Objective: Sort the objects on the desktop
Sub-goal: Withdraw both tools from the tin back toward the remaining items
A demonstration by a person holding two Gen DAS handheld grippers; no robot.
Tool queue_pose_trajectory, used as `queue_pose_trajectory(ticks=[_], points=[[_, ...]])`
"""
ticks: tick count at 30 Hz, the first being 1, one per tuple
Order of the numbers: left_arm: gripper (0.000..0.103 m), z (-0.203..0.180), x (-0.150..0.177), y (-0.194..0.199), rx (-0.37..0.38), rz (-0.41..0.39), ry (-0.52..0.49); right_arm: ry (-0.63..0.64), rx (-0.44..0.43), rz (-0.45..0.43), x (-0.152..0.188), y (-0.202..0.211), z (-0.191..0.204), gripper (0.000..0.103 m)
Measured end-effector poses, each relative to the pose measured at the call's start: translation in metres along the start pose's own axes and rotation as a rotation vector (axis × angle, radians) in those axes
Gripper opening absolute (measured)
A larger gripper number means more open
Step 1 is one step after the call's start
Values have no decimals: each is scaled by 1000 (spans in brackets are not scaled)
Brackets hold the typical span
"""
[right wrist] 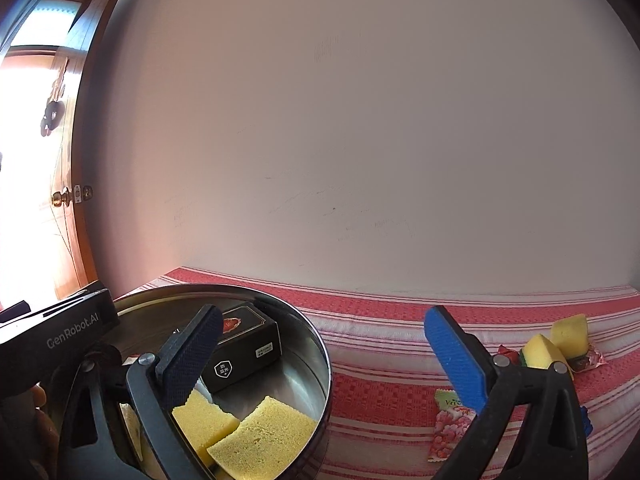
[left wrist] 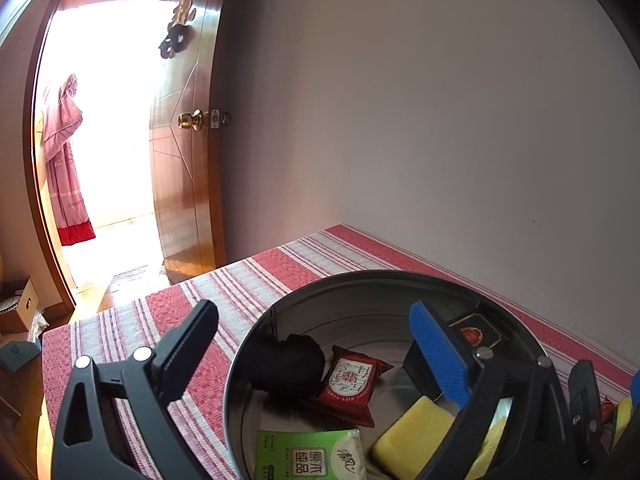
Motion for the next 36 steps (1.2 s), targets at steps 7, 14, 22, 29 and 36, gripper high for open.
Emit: queue_pose_trajectory(ticks=[7, 14, 22, 29, 36], points=[[98, 5, 1, 9, -17, -69, 41, -23, 45, -52, 0, 18, -7, 102], [98, -3, 6, 21, 58, -131, 60, -25, 81, -85, -2, 27, -15, 102], [98, -23, 12, 34, 122, -175, -4, 67, 137, -124, 0, 45, -26, 102], [98, -37, 22, 39, 172, -169, -41, 23, 161, -129, 3, 61, -56, 102], [102, -63, 33, 49, 232, -184, -133, 28, 203, -116, 5, 68, -76, 102]])
Point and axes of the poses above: each gripper's, at about its wrist camera, not at the fingertips, and y roughly against the way its jaws point, z to its left, x to its underside, the point moved 2 cm from there along -y, roughly the way its jaws point, and after that the axes turned 1 degree about y, right-handed, at the moved point
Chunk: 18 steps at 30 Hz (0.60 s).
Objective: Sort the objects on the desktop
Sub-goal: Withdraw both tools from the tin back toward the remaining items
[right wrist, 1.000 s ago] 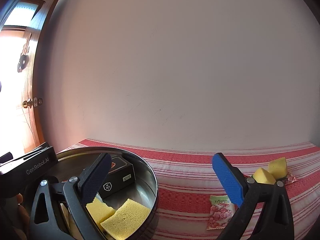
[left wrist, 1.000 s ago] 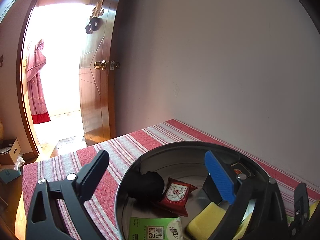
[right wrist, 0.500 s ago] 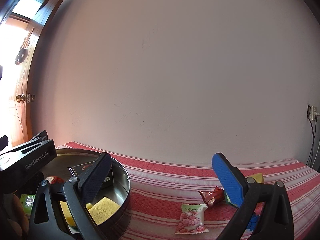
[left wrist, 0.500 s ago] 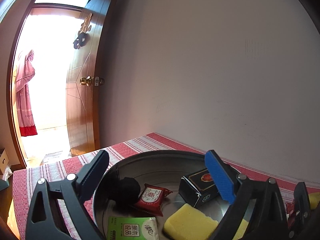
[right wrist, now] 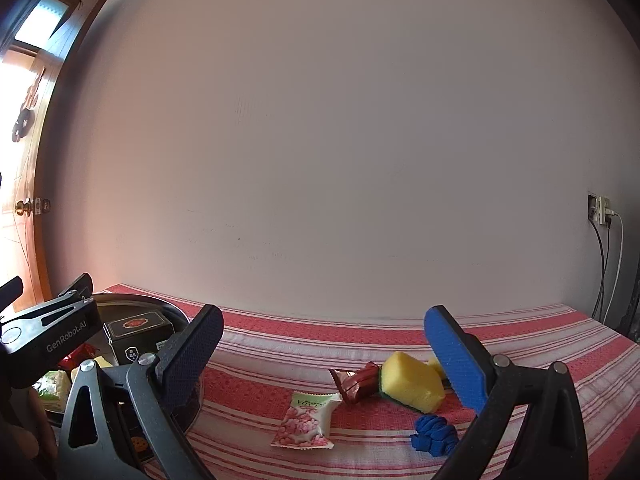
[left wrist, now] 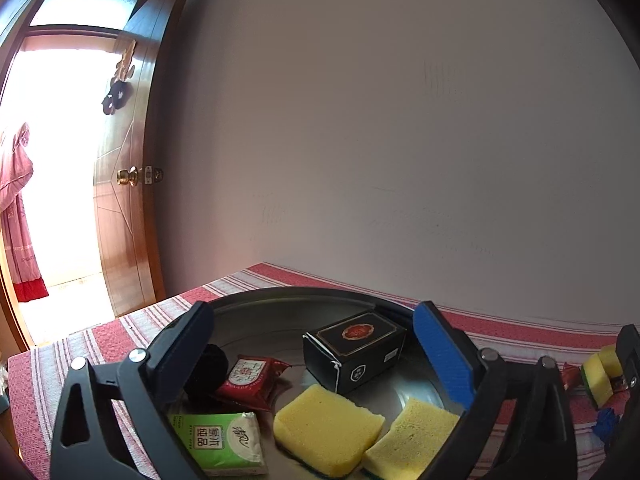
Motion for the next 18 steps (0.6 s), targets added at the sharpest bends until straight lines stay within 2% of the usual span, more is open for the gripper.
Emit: queue_pose_trajectory(ticks=[6, 11, 18], points=[[102, -24, 3, 9, 44, -21, -99, 7, 17, 5, 3, 1, -25, 102], [102, -27, 3, 13, 73, -33, -107, -17, 40, 16, 2, 15, -52, 102], [102, -36, 6, 12, 108, -8, -131, -30, 64, 38, 5, 12, -76, 102]])
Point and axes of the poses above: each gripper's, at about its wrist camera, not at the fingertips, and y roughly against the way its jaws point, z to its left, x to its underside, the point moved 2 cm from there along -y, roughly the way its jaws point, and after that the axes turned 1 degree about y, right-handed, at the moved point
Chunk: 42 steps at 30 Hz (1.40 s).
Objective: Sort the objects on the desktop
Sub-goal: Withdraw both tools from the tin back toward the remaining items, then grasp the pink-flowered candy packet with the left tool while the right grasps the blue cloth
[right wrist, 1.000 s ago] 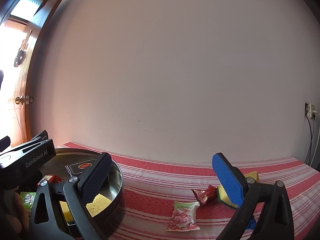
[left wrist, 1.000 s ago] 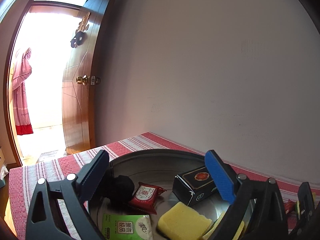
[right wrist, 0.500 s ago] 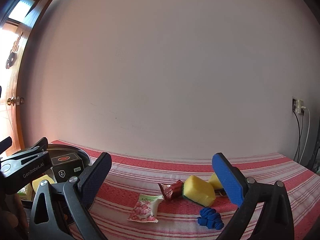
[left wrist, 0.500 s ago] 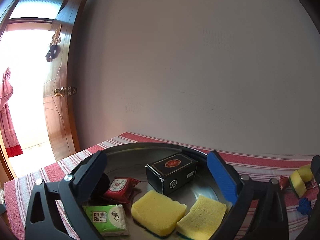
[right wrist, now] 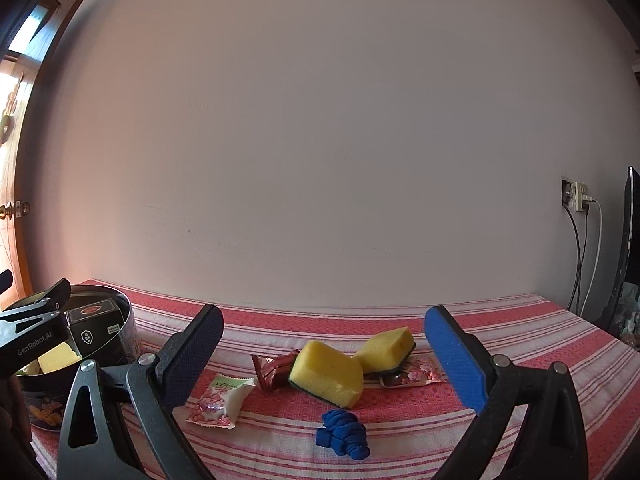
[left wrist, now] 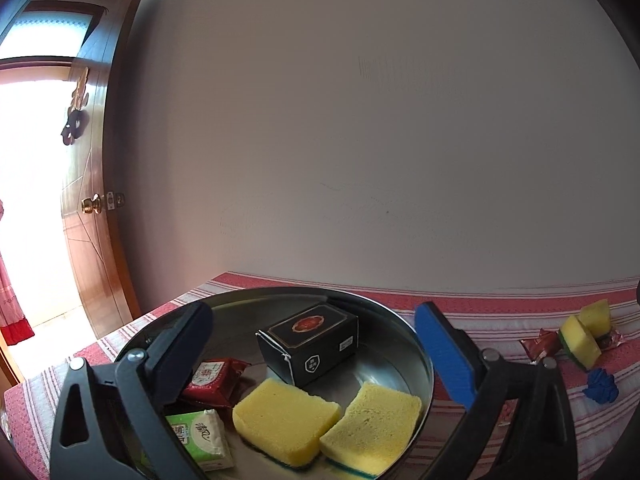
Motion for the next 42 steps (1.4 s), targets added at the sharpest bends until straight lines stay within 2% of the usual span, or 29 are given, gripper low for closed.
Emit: queue_pose_trajectory(ticks=[11, 17, 22, 24, 28, 30, 38, 40, 42], points=[[102, -36, 3, 10, 200, 8, -117, -40, 100, 55, 2, -6, -63, 102], [102, -68, 9, 15, 312, 33, -239, -101, 144, 83, 5, -14, -90, 102], [102, -115, 16, 21, 366, 42, -359, -91, 145, 79, 7, -19, -87, 102], [102, -133, 18, 16, 424, 90, -368, -73, 148, 80, 7, -22, -83, 102], [102, -166, 27, -7, 430, 233, -384, -60, 155, 89, 8, -26, -84, 102], [99, -176, 30, -22, 440, 306, -376, -75, 151, 105, 8, -28, -86, 102], [73, -183, 50, -66, 419, 555, -301, -179, 128, 186, 14, -38, -102, 102], [62, -181, 55, -73, 431, 607, -274, -184, 130, 204, 15, -40, -104, 102], [61, -180, 60, -78, 459, 658, -243, -196, 114, 232, 17, -44, -105, 102]])
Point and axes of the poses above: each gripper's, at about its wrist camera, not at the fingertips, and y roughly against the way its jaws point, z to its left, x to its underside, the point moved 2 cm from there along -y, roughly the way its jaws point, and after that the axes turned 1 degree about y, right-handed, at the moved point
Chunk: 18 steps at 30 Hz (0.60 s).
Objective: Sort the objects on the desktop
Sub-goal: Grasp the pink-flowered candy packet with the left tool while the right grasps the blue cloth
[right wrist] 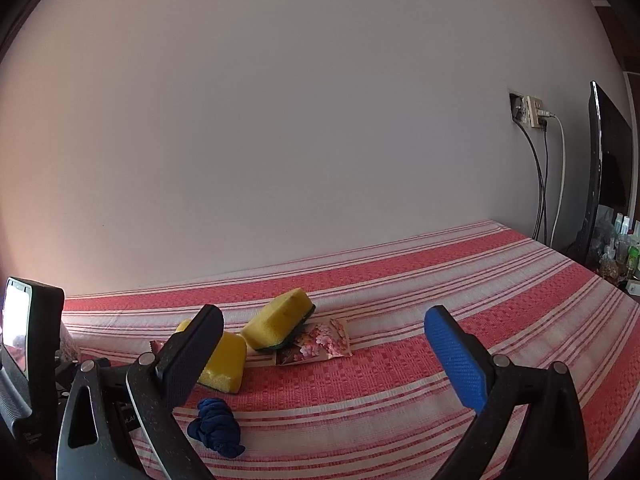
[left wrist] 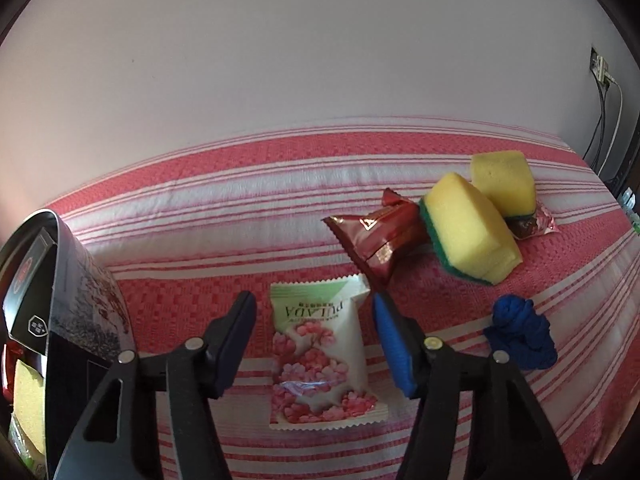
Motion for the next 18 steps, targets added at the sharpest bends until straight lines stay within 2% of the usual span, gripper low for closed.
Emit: queue_pose_trajectory(ticks=[3, 5, 6, 7, 9, 11, 12, 13, 14, 15, 18], points=[[66, 1, 3, -3, 41, 21, 18, -21, -29, 43, 3, -6, -3, 102], [98, -7, 7, -6, 44, 49, -22, -30, -42, 64, 5, -8, -3, 102], [101, -9, 8, -8, 39, 59, -26, -35, -46, 72, 5, -9, -4, 102], [99, -7, 8, -7, 49, 56, -17, -41, -47, 78, 6, -9, -4, 102], [88, -3, 9, -4, 38, 41, 9, -49, -47, 87, 7, -10, -5, 102], [71, 2, 10, 0, 24, 25, 37, -58, -45, 94, 8, -10, -6, 102], [68, 4, 11, 1, 18, 21, 42, -64, -45, 96, 9, -10, -7, 102], [59, 4, 12, 2, 15, 17, 41, -69, -46, 101, 10, -10, -7, 102], [45, 6, 13, 5, 18, 12, 35, -71, -46, 105, 11, -10, -7, 102], [41, 4, 14, 6, 14, 8, 24, -70, -45, 109, 11, -11, -6, 102], [38, 11, 11, 11, 48, 2, 23, -63, -62, 117, 12, -12, -4, 102]])
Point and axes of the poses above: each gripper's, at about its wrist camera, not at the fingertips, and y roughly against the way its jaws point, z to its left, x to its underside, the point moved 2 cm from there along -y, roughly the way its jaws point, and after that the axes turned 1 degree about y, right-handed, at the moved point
